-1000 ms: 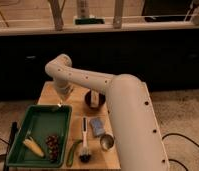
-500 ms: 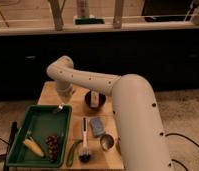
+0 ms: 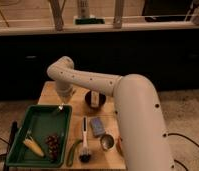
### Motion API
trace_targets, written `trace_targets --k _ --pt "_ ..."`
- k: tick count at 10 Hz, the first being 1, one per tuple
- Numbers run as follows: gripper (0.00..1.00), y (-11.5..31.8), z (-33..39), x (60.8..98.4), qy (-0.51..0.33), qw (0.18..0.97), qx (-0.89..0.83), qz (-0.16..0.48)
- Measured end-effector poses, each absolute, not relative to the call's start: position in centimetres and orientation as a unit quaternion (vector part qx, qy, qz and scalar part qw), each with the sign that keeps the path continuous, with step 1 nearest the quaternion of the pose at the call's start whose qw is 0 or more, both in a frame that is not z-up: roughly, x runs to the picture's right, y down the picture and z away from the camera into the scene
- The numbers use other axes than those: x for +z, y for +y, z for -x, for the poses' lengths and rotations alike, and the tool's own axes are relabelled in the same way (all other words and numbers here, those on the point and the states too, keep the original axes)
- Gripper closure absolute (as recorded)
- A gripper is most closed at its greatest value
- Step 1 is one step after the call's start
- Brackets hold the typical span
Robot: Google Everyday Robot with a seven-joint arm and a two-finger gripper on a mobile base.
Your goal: Place fork in tray
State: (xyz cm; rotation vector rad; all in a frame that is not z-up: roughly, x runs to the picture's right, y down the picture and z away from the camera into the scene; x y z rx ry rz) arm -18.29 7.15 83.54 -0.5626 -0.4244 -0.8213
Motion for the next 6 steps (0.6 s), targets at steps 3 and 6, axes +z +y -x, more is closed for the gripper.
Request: trace_targets --k 3,6 --pt "1.0 7.1 19.0 83.3 -0.204 0.85 -0.407 0.264" --pt "1.0 7.7 21.5 82.6 -0.212 0.835 -0.438 0.257"
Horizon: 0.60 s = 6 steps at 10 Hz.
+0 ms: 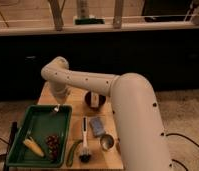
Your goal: Place fork in tray
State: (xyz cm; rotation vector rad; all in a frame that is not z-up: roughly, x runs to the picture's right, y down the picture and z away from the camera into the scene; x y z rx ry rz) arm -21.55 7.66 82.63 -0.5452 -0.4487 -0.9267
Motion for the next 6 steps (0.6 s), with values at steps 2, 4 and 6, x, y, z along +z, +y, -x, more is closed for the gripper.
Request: trace_targets --k 2,4,6 --pt "1.0 8.2 22.2 82.1 -0.217 0.826 -0.453 0.256" --pt "1.0 8.8 23.1 81.7 -0.225 0.816 -0.468 0.253" --pt "1.0 9.4 23.9 81.4 -0.235 0.806 -0.481 0.252"
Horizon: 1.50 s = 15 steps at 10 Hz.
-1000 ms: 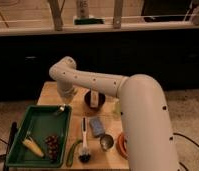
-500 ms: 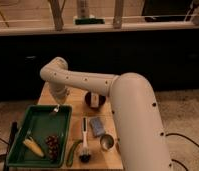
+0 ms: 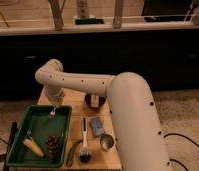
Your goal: Place fork in tray
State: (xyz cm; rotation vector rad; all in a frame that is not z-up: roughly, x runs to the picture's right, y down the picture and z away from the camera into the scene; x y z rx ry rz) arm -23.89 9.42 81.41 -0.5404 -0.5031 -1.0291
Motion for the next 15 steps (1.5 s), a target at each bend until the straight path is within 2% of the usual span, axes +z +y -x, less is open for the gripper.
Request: trace_targets --k 9,15 --pt "1.0 13.0 27.3 79.4 -0.281 0.752 -0.544 0.244" --pt "0.99 13.9 28.1 78.8 -0.296 0.736 -0.559 0.241"
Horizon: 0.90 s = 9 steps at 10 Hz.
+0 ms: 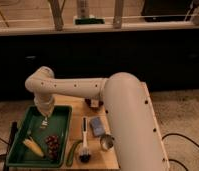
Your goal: Place fork in tray
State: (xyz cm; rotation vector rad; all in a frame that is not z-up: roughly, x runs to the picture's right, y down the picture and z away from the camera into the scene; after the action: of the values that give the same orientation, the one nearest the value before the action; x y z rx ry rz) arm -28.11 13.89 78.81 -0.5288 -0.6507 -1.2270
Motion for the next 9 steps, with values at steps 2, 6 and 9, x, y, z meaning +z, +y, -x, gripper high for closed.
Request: trace_targets --k 2,6,9 --pt "0.83 13.99 28.15 78.77 -0.303 0.731 -0.56 0.245" --pt "0.42 14.04 28.14 78.82 -0.312 0.723 -0.562 0.252" --pt "0.2 14.19 28.42 78.78 -0.314 0.719 -0.565 0.257"
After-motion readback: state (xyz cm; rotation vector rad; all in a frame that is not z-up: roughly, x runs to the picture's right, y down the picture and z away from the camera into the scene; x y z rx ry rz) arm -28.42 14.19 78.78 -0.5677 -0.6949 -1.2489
